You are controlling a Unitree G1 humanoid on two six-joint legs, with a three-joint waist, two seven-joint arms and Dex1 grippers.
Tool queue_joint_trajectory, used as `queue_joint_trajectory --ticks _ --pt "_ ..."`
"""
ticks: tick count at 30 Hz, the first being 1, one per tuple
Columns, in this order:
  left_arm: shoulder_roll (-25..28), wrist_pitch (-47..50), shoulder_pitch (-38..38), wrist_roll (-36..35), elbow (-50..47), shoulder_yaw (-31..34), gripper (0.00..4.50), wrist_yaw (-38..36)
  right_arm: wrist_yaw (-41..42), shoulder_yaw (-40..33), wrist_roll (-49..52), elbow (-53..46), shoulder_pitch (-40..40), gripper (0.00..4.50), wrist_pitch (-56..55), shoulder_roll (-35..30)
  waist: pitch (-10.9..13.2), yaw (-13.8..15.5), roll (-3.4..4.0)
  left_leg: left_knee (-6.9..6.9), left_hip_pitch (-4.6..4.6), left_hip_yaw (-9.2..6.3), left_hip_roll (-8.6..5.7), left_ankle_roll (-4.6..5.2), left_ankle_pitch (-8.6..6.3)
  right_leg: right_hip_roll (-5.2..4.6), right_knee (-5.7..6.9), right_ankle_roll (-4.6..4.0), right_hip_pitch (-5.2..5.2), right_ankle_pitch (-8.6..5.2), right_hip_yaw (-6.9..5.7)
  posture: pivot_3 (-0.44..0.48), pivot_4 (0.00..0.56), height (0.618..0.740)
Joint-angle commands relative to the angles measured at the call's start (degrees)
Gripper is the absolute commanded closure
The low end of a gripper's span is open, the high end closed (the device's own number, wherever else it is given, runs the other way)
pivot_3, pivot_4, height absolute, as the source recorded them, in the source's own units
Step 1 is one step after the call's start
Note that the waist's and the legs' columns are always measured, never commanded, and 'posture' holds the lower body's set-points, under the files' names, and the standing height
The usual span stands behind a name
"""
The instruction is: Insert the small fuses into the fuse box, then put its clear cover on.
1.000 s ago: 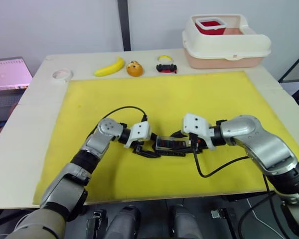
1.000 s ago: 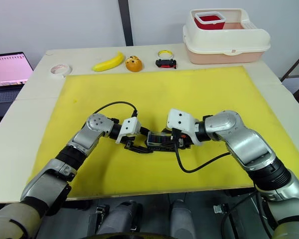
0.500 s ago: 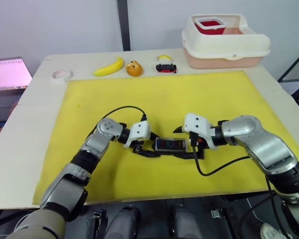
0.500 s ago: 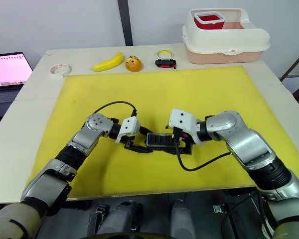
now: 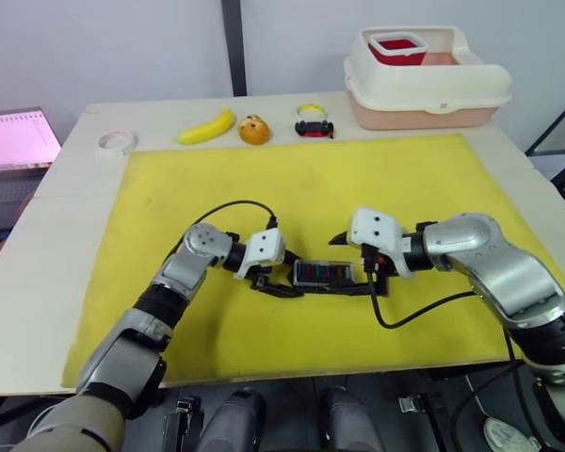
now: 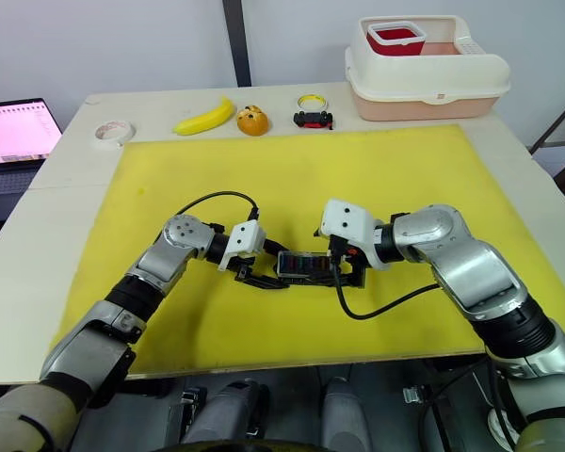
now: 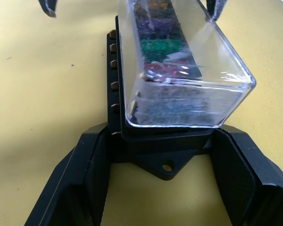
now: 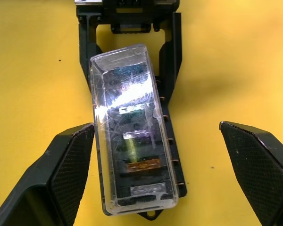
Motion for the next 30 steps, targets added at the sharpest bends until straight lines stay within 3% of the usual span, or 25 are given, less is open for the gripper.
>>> queue_joint_trajectory --ticks 1,7,14,17,21,26,28,30 --pt "-0.41 0.13 -0.37 0.79 -0.15 0.50 1.96 0.50 -0.20 -1.49 -0.27 -1.04 -1.09 0.02 -0.87 -0.53 0.00 0.00 0.00 0.00 0.00 0.00 0.00 0.00 0.00 0.00 0.00 0.00 0.00 0.00 0.00 0.000 0.150 0.740" --pt "-0.54 0.10 -0.43 1.07 0.00 0.78 1.96 0.28 0.29 -2.73 2.04 -2.19 -0.90 0.02 0.55 -0.08 0.00 0.01 0.00 0.00 0.00 0.00 0.00 0.00 0.00 0.00 0.00 0.00 0.00 0.00 0.00 0.000 0.150 0.740" --pt "-0.46 0.25 -0.34 1.11 -0.27 0.88 1.96 0.32 -0.41 -9.90 10.62 -5.33 1.58 0.02 1.02 3.13 0.00 0.03 0.00 0.00 0.00 -0.01 0.00 0.00 0.00 0.00 -0.01 0.00 0.01 0.00 0.00 0.000 0.150 0.740" --pt "-0.36 0.44 -0.35 1.07 -0.46 0.96 1.96 0.28 -2.16 -12.23 13.05 -5.79 4.08 0.84 1.01 5.42 0.00 0.04 0.00 0.00 0.00 -0.03 0.00 0.00 0.00 0.00 0.00 0.00 0.02 0.00 0.00 0.000 0.150 0.740" --pt "-0.30 0.57 -0.36 1.03 -0.52 0.98 1.96 0.16 -3.32 -11.47 11.96 -6.21 7.94 2.78 -2.31 6.08 0.00 -0.01 0.00 0.00 0.00 -0.02 -0.01 0.00 0.00 0.00 0.00 0.00 0.01 0.00 0.00 0.000 0.150 0.740" --pt "-0.19 0.60 -0.41 1.03 -0.47 0.99 1.96 -0.09 -4.90 -11.25 11.74 -5.51 9.66 2.78 -4.50 7.16 0.00 0.00 0.00 0.00 0.00 -0.02 0.00 0.00 0.00 0.00 0.01 0.00 0.00 0.00 0.00 0.000 0.150 0.740" --pt "-0.16 0.55 -0.45 1.07 -0.40 0.99 1.96 -0.14 -4.66 -11.21 11.90 -5.43 10.52 3.25 -5.18 7.04 0.00 -0.01 0.00 0.00 0.00 -0.02 0.00 0.00 0.00 0.00 0.00 0.00 0.01 0.00 0.00 0.000 0.150 0.740" --pt "-0.17 0.51 -0.49 1.10 -0.33 0.99 1.96 -0.15 -4.85 -11.25 11.97 -5.33 11.00 4.06 -5.62 7.09 0.00 -0.04 0.00 0.00 0.00 -0.02 0.00 0.00 0.00 0.00 0.00 0.00 0.01 0.00 0.00 0.000 0.150 0.740"
